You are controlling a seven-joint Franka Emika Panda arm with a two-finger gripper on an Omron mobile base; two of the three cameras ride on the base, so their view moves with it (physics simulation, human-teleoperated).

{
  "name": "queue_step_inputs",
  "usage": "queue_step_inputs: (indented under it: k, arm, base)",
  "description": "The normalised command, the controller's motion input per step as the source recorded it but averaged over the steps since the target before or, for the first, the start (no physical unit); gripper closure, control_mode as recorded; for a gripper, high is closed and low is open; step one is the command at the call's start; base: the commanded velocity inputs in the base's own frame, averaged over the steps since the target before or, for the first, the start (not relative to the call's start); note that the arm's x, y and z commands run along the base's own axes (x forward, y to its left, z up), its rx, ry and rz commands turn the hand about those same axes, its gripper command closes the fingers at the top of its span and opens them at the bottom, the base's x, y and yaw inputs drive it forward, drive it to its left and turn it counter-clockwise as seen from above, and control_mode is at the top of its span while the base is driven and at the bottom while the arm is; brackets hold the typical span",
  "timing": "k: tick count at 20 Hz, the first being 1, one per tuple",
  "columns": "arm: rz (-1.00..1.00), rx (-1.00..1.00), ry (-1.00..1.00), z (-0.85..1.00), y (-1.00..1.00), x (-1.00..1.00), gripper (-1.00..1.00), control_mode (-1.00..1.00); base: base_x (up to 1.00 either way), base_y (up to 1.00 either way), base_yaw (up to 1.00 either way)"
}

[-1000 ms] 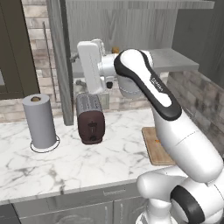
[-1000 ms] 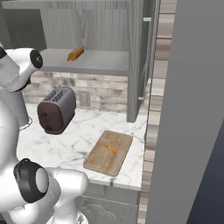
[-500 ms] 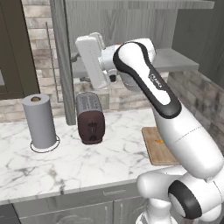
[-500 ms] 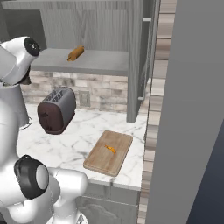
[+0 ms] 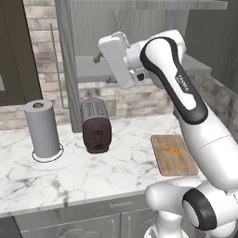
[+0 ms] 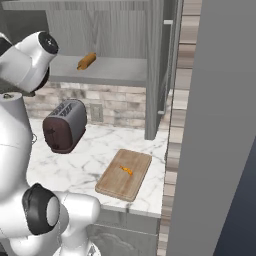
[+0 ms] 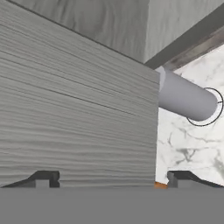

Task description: Open the cabinet, retrieve the rolling pin, and place it next to the meat on the cutting board to prepare for tenderizing.

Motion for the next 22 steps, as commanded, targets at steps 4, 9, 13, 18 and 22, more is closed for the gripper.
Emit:
queue_step_inputs:
  k: [4, 9, 13, 18, 22]
  arm:
    - [0.0, -0.17, -0.09, 0.0, -0.5, 0.11, -1.0, -1.0]
    - [-0.02, -0.16, -0.13, 0.0, -0.53, 0.12, -1.0, -1.0]
    - [-0.02, -0.18, -0.19, 0.0, -0.62, 0.04, -1.0, -1.0]
    - [-0.02, -0.17, -0.26, 0.0, -0.51, 0.0, -1.0, -1.0]
    - [-0.01, -0.19, -0.26, 0.0, -0.38, 0.0, -1.0, -1.0]
  base:
    - [0.0, 0.0, 0.0]
    - [0.0, 0.0, 0.0]
    - [0.0, 0.0, 0.0]
    - [0.0, 0.0, 0.0]
    - [0.0, 0.0, 0.0]
